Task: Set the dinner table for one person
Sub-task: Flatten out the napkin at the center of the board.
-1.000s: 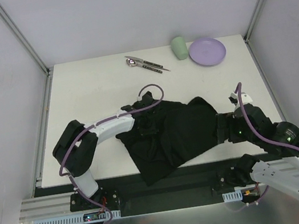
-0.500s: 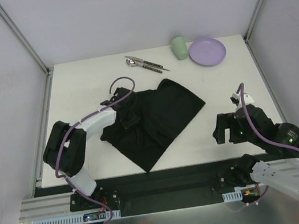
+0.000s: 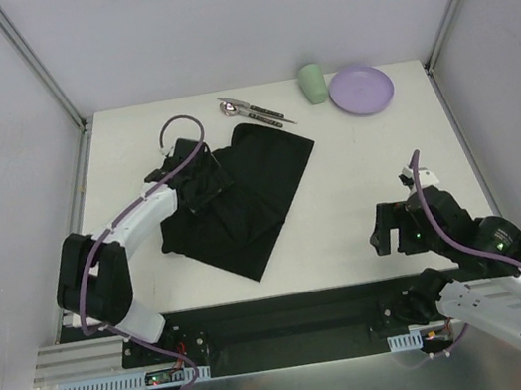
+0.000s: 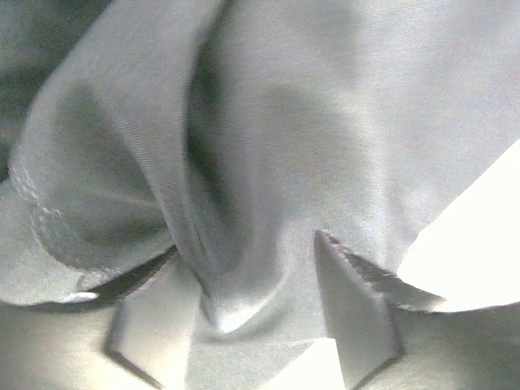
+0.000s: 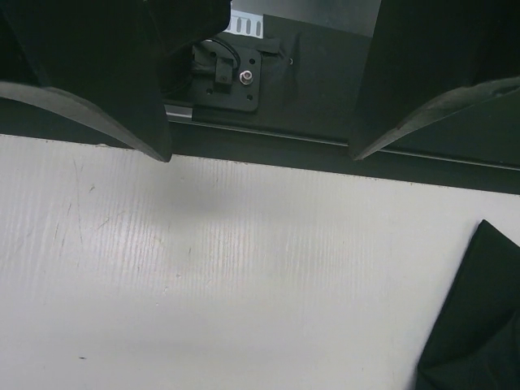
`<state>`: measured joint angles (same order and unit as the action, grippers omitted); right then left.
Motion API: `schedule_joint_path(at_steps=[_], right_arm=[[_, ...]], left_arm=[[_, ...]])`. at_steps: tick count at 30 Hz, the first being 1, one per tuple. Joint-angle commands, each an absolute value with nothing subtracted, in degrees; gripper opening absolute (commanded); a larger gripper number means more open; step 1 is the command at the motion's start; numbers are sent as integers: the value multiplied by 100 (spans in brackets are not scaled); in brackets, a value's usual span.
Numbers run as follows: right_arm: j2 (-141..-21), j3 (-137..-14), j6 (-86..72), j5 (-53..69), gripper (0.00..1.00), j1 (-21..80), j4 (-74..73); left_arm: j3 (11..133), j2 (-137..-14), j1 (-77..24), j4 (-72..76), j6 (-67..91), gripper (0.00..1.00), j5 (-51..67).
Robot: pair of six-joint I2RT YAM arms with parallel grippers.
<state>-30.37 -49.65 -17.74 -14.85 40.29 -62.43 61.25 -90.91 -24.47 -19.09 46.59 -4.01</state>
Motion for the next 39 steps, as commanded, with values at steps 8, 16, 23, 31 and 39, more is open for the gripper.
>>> schedule_joint_path(at_steps=[8, 16, 23, 31, 39], right_arm=[[-3102, -4711, -1960, -1090, 95, 4061, -5740], [-3304, -4465, -2065, -932, 95, 4104, -5292], [-3507, -4246, -2197, -818, 95, 4271, -4809], [-4235, -3375, -2856, -834, 95, 5105, -2554], [-7018, -4304, -3943, -2126, 95, 6907, -1267]], left_arm=[[6451, -7630, -2557, -1731, 4298, 99, 140], [5469, -6716, -4162, -1881, 4121, 99, -623], [4501, -6364, -5203, -2074, 4807, 99, -1353], [4500, -5828, -4362, -2584, 4589, 99, -1435], [4851, -5652, -3314, -2707, 3903, 99, -993]])
